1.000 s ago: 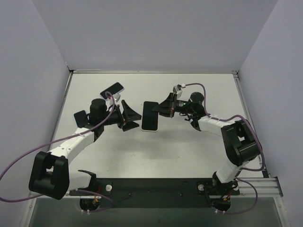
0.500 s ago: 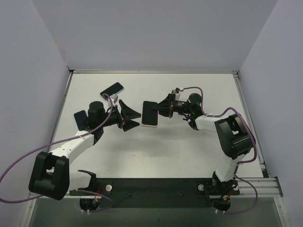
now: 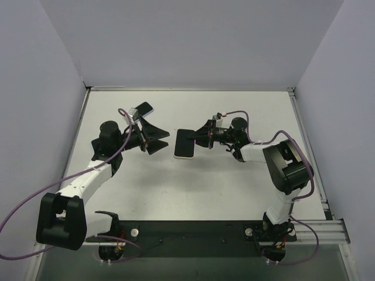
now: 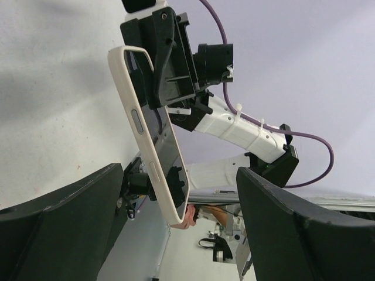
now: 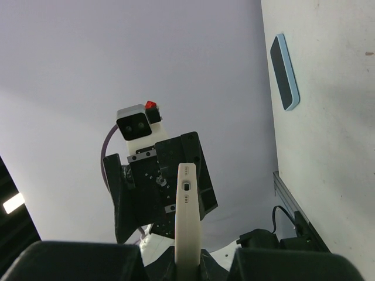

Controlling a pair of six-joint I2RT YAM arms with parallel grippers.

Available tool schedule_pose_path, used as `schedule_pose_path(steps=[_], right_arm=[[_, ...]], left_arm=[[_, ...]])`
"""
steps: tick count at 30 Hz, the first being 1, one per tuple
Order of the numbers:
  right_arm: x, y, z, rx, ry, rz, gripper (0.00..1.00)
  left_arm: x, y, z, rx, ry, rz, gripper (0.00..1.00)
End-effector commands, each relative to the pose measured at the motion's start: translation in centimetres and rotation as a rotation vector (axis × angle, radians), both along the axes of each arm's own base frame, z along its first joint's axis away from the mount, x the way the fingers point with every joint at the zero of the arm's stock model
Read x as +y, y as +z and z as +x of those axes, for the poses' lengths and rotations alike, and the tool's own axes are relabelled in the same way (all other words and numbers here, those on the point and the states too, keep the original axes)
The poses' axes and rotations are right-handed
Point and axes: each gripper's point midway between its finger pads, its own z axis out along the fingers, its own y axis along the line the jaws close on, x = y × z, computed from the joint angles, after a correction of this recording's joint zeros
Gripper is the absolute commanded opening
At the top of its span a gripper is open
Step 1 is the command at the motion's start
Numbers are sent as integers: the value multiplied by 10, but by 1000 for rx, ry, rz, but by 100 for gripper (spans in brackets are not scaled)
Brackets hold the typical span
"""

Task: Take the phone out of the phone case
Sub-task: Pick up the phone at the center of the board.

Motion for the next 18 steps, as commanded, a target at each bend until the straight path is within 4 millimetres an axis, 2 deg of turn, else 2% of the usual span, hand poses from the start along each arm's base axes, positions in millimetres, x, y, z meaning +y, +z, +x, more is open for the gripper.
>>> schedule_pose_path(steps=[1, 4, 6, 10, 11, 14, 18], right_arm=[[0, 63, -17, -414, 25, 171, 0], [6, 66, -18, -419, 40, 177, 0], [12, 71, -21, -435, 55, 178, 0], [18, 64, -24, -459, 67, 121, 0], [18, 62, -24, -461, 64, 108, 0], [18, 55, -23, -467, 56, 66, 0], [17, 51, -23, -460, 50, 49, 0]], left_arm=[[-21, 23, -9, -84, -87, -14, 89], [-37, 6, -12, -43, -118, 26, 88], [-44, 5, -11, -33, -131, 5, 86], [-55, 10, -10, -39, -151, -30, 74], [-57, 9, -10, -28, -155, -26, 67], [-60, 10, -10, -32, -161, -21, 56], [-60, 10, -13, -34, -163, -23, 53]])
